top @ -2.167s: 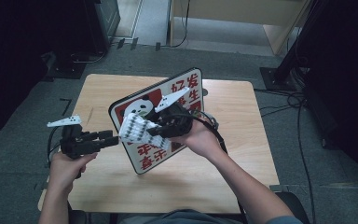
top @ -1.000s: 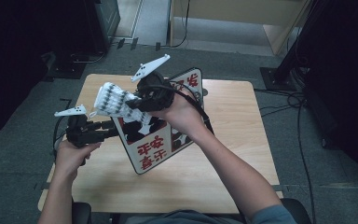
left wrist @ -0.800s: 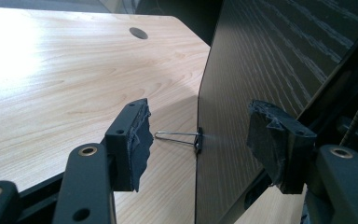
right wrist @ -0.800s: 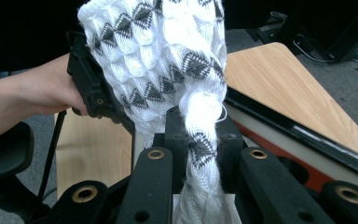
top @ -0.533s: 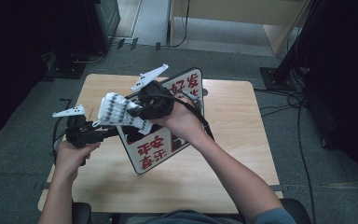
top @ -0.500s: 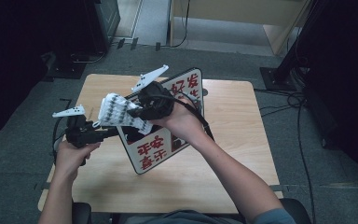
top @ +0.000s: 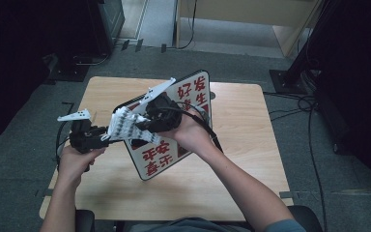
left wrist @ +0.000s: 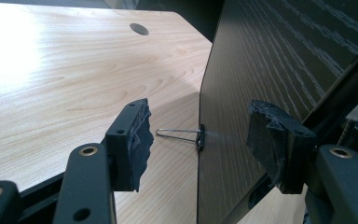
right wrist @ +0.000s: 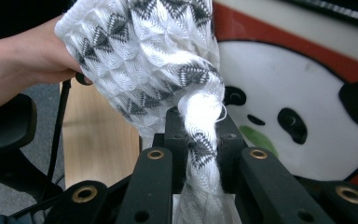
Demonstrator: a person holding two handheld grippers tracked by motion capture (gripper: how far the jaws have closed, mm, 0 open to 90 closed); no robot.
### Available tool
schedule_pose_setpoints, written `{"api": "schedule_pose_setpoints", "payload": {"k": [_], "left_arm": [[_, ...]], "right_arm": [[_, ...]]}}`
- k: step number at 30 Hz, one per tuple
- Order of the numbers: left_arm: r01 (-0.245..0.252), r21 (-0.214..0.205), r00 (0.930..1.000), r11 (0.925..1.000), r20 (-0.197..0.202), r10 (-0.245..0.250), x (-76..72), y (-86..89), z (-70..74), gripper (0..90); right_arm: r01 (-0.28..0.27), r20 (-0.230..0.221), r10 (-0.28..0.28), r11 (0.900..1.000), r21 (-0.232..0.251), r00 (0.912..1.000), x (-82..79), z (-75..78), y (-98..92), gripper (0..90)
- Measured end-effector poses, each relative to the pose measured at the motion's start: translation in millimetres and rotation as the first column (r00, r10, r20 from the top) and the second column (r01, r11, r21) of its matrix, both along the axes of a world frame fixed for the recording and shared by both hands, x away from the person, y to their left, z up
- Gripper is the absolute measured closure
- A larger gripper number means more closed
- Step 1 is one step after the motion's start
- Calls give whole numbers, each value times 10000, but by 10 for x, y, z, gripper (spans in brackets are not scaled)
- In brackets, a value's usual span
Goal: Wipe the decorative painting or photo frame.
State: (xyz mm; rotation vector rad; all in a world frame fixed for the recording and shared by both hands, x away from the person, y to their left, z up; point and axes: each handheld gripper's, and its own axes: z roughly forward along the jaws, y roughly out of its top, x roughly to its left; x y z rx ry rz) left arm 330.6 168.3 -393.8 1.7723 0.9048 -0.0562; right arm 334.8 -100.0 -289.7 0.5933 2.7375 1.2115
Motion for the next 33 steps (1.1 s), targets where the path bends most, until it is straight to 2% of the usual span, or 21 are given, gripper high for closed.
{"api": "schedule_pose_setpoints", "payload": {"k": [9, 13, 18, 25, 33], "left_arm": [[9, 5, 10000, 10000, -12, -9, -1, 2, -1, 396], [-54, 11, 10000, 10000, 32, 54, -8, -6, 1, 396], [-62, 18, 10000, 10000, 26, 62, -8, -6, 1, 394], [-66, 265, 10000, 9996, 12, 66, -9, -19, 0, 393], [-73, 271, 10000, 9996, 25, 72, -11, -24, -1, 396]], "right_arm": [[-9, -197, 11, 9999, 122, 9998, -12, -98, -9, 809], [93, -440, -80, 9996, 283, 9990, -24, -139, -25, 810], [85, -547, -75, 9998, 179, 9985, -49, -220, -19, 810], [64, -610, -55, 9999, 155, 9981, -80, -355, -22, 809], [108, -685, -89, 9996, 274, 9976, -114, -464, -34, 810]]}}
